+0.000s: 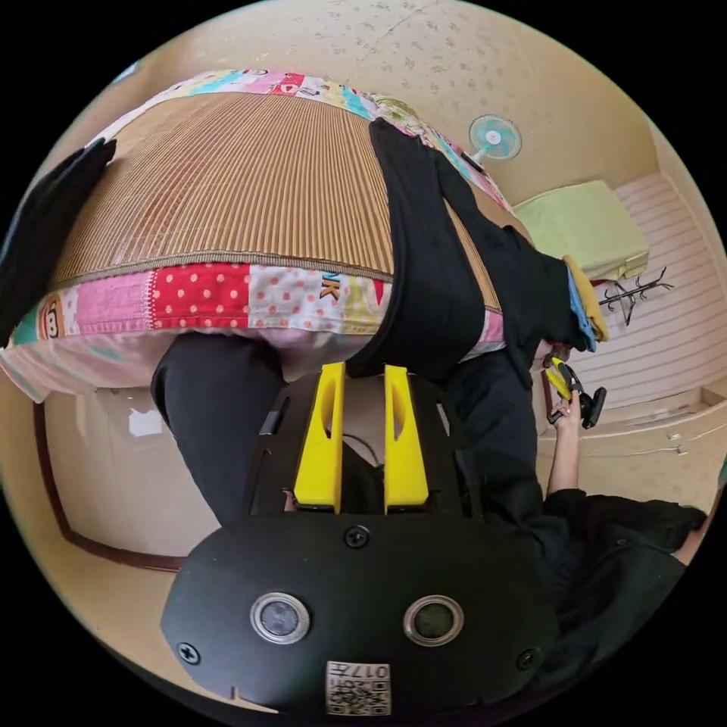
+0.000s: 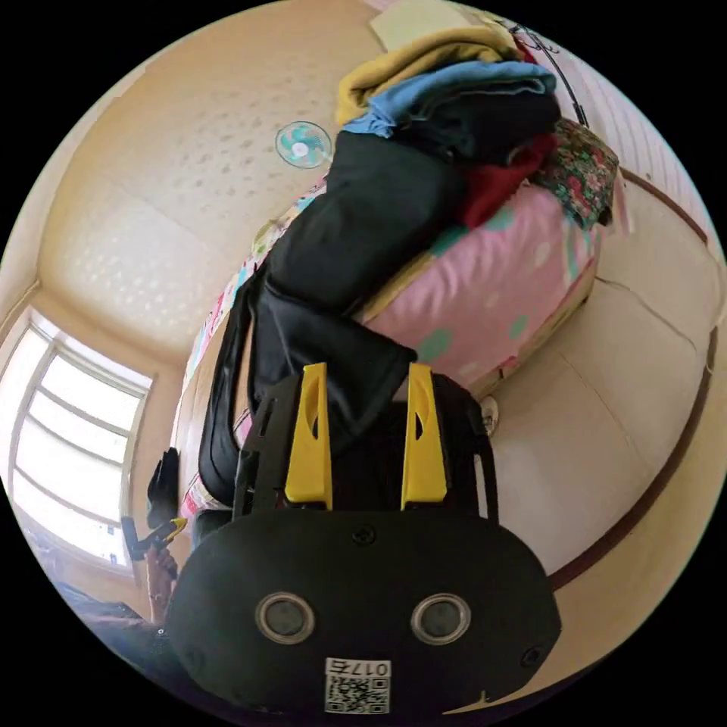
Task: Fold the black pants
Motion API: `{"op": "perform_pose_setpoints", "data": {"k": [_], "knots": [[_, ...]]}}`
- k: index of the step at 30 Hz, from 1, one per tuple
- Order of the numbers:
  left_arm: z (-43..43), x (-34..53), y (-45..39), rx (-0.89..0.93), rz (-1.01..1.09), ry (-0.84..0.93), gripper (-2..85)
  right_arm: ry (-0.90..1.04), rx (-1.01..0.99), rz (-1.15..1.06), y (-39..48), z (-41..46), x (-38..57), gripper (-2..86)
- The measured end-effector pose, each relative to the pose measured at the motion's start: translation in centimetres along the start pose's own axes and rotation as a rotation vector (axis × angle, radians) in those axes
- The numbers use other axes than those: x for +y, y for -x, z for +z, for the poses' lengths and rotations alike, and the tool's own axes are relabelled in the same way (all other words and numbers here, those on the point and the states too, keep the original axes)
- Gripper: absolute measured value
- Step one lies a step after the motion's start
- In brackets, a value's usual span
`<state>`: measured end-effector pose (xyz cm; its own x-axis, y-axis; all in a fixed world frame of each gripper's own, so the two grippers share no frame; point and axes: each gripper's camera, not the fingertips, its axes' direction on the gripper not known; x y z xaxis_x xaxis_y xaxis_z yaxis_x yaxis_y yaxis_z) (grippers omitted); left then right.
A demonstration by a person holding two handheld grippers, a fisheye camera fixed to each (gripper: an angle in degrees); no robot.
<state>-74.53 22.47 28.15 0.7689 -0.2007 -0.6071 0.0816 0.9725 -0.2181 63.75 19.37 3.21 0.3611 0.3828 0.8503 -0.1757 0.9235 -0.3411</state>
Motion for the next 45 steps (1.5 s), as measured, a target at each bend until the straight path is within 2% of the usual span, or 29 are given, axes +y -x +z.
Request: {"op": "perform_pose_setpoints", "data": {"k": [1, 4, 6, 9, 12, 15, 19, 21, 23, 26, 30, 34, 35, 37, 40, 42, 45], "knots": [[0.2, -0.2, -0.5, 0.012, 0.018, 0.001, 8.7, 0.012, -0.031, 0.017, -1.3, 0.3, -0.1, 14.9], [1.3, -1.6, -2.9, 0.132, 0.107, -0.028, 8.2, 0.124, -0.316, 0.061, -6.7, 3.7, -0.4, 15.0], [2.4, -3.1, -4.6, 0.231, 0.149, -0.033, 8.1, 0.028, -0.718, 0.073, -8.5, 3.7, 0.4, 10.9], [2.5, -4.7, -7.0, 0.361, 0.176, -0.025, 8.9, -0.177, -0.799, 0.030, -5.8, -0.8, 2.4, 4.3], [-0.1, -5.5, -10.9, 0.472, 0.264, -0.109, 11.7, -0.140, -0.824, -0.262, 3.0, -5.2, 4.4, 3.2], [-0.8, -7.2, -15.0, 0.461, 0.347, -0.092, 12.3, -0.031, -0.722, -0.503, 11.0, -6.1, 7.5, 2.8], [3.2, -10.7, -16.6, 0.549, 0.352, 0.029, 15.1, 0.127, -0.668, -0.607, 16.1, -2.9, 11.5, 2.6], [7.3, -12.7, -15.0, 0.745, 0.234, 0.159, 17.9, 0.242, -0.677, -0.611, 17.5, -0.3, 13.6, 2.6], [8.9, -13.1, -14.2, 0.858, 0.200, 0.200, 19.7, 0.285, -0.704, -0.608, 18.1, 0.9, 15.0, 2.6], [11.1, -13.5, -13.4, 0.687, 0.204, 0.237, 19.3, 0.350, -0.703, -0.652, 19.5, 2.4, 16.9, 2.7], [12.5, -12.8, -11.1, 0.777, 0.227, 0.204, 8.0, 0.503, -0.624, -0.789, 21.8, 4.9, 18.0, 2.9], [11.7, -11.4, -9.1, 0.710, 0.270, 0.110, 6.0, 0.678, -0.675, -0.813, 23.9, 7.6, 12.9, 3.5], [11.3, -11.0, -8.6, 0.677, 0.287, 0.097, 5.7, 0.738, -0.618, -0.738, 25.1, 9.8, 9.7, 3.9], [10.8, -10.5, -7.9, 0.627, 0.314, 0.084, 5.3, 0.740, -0.505, -0.647, 27.4, 13.3, 4.5, 5.2], [9.7, -9.7, -6.9, 0.558, 0.361, 0.029, 4.3, 0.656, -0.313, -0.587, 31.6, 20.7, -4.7, 8.4], [9.6, -9.9, -6.7, 0.551, 0.411, 0.042, 3.8, 0.523, -0.042, -0.520, 34.1, 26.9, -11.5, 10.8], [9.8, -10.4, -6.2, 0.576, 0.433, 0.088, 3.0, 0.430, 0.224, -0.511, 36.6, 34.2, -17.1, 13.3]]}}
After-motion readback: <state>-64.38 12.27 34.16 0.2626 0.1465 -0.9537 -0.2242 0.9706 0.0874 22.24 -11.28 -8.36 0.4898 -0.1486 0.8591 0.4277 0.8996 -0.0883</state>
